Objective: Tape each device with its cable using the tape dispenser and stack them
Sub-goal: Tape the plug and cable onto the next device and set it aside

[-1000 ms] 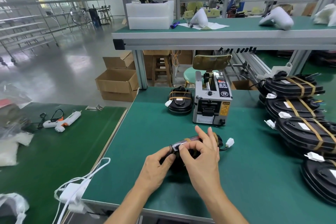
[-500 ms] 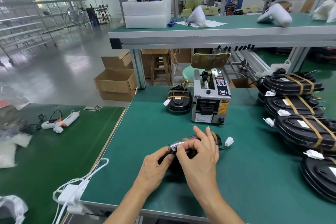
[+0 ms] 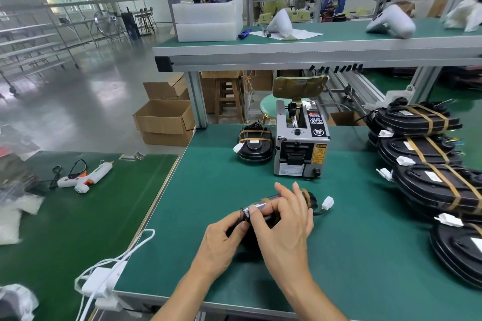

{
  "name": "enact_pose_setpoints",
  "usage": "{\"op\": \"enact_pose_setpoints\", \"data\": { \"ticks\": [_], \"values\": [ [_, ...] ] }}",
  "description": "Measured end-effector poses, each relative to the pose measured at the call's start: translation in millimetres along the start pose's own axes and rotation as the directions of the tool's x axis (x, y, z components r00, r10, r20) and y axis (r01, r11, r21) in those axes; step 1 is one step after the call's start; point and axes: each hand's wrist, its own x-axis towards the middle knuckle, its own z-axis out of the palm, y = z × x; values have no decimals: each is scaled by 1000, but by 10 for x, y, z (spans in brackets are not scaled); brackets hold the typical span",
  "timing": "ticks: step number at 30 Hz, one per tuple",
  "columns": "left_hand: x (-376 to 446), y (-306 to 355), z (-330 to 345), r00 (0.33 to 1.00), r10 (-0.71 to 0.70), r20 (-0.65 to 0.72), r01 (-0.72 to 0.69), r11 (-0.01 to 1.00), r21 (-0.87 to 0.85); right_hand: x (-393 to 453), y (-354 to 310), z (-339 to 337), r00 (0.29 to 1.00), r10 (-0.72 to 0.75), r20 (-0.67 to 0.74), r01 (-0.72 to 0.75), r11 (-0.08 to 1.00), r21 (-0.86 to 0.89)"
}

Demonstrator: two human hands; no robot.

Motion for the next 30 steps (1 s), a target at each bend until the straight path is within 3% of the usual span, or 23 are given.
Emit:
{"op": "enact_pose_setpoints", "data": {
  "ticks": [8, 11, 14, 19, 30],
  "values": [
    [4, -51, 7, 1000, 20, -19, -19, 1000, 18, 140, -39, -135, 989, 81, -125, -66, 990, 121],
    [10, -41, 0, 1000, 19, -18, -18, 1000, 20, 495, -9, -305, 978, 112, -177, -105, 993, 49],
    [3, -29, -7, 1000, 17, -24, -17, 1000, 18, 1018, 13, -415, 969, 212, -129, -219, 975, -44],
    [-5, 0, -5, 999, 24, -31, -24, 1000, 6, 1591, 161, -321, 891, 453, -32, -452, 891, 34],
    [5, -33, -2, 1000, 16, -11, -16, 1000, 6, 1815, 278, -90, 781, 620, -70, -579, 762, 291]
  ]
}}
